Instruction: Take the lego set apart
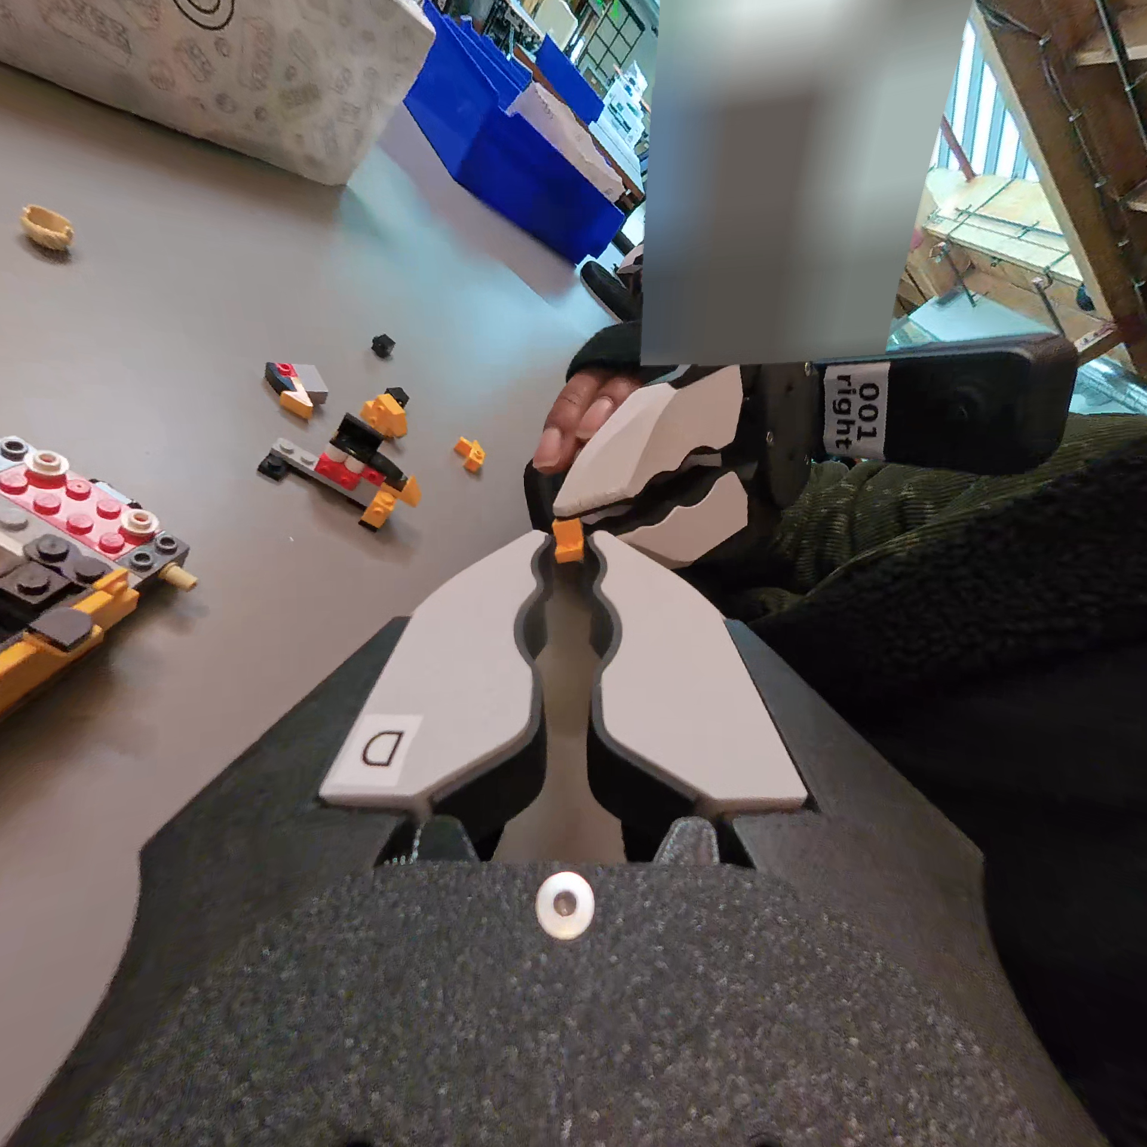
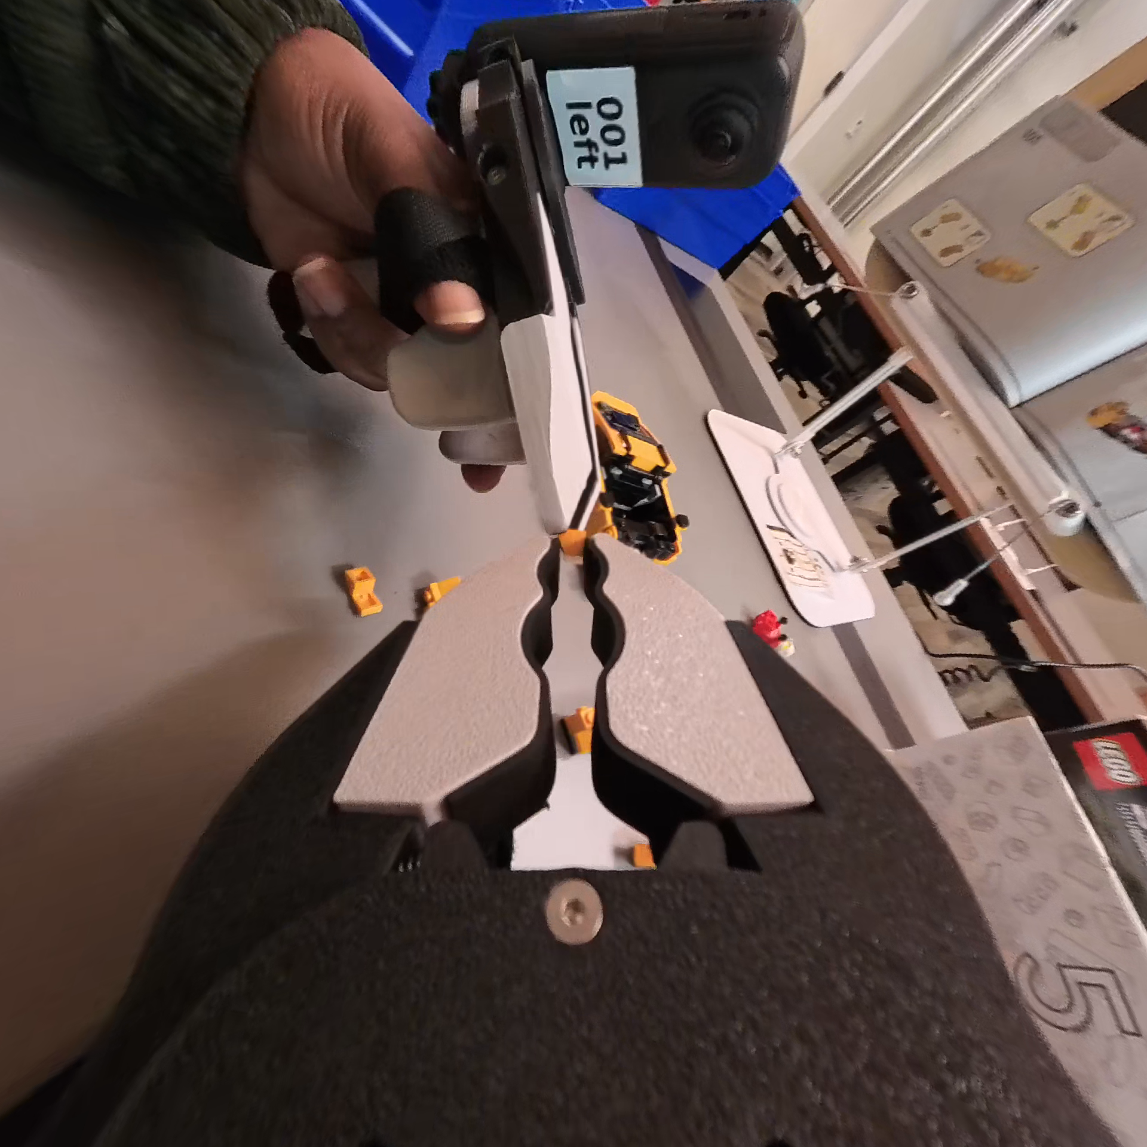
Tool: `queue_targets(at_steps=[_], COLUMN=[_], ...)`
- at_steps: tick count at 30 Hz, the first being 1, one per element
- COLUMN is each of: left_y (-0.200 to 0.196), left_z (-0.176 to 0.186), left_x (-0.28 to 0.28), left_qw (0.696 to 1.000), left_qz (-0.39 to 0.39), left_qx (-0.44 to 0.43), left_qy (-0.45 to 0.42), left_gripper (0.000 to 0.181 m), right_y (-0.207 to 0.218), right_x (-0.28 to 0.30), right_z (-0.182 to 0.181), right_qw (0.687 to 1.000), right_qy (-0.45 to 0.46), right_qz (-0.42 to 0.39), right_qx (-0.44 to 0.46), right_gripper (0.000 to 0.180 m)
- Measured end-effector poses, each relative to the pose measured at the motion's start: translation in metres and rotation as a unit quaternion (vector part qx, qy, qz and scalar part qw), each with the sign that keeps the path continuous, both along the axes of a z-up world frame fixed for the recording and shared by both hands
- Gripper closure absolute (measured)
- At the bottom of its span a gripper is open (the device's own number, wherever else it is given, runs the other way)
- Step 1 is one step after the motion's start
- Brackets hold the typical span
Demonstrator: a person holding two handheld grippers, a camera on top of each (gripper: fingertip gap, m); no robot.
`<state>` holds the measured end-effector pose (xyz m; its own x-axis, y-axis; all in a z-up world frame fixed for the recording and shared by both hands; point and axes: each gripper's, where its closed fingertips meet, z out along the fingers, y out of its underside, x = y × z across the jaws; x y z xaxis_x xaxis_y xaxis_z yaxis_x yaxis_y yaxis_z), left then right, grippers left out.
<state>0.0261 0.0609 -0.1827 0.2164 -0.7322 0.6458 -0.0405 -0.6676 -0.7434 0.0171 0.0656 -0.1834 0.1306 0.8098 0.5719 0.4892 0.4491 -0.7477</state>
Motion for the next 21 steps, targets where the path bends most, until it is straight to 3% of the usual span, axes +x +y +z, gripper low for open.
queue_targets(at_steps=[11, 16, 21], left_y=[0.002, -0.005, -0.010], left_z=[0.016, 0.015, 0.010], left_x=[-0.008, -0.008, -0.005], left_qw=[1.000, 0.999, 0.999], left_qz=[0.004, -0.026, -0.044], left_qx=[0.014, 0.006, -0.023], left_qy=[-0.028, -0.022, -0.023], left_gripper=[0.173, 0.173, 0.174], right_y=[-0.009, -0.011, -0.018], right_x=[-0.002, 0.001, -0.003], right_z=[0.006, 0.017, 0.010], right_qw=[0.999, 0.997, 0.997], right_qy=[0.025, 0.054, 0.027], right_qz=[0.028, 0.050, 0.066], right_qx=[-0.002, -0.013, 0.021], right_gripper=[0.180, 0.169, 0.169])
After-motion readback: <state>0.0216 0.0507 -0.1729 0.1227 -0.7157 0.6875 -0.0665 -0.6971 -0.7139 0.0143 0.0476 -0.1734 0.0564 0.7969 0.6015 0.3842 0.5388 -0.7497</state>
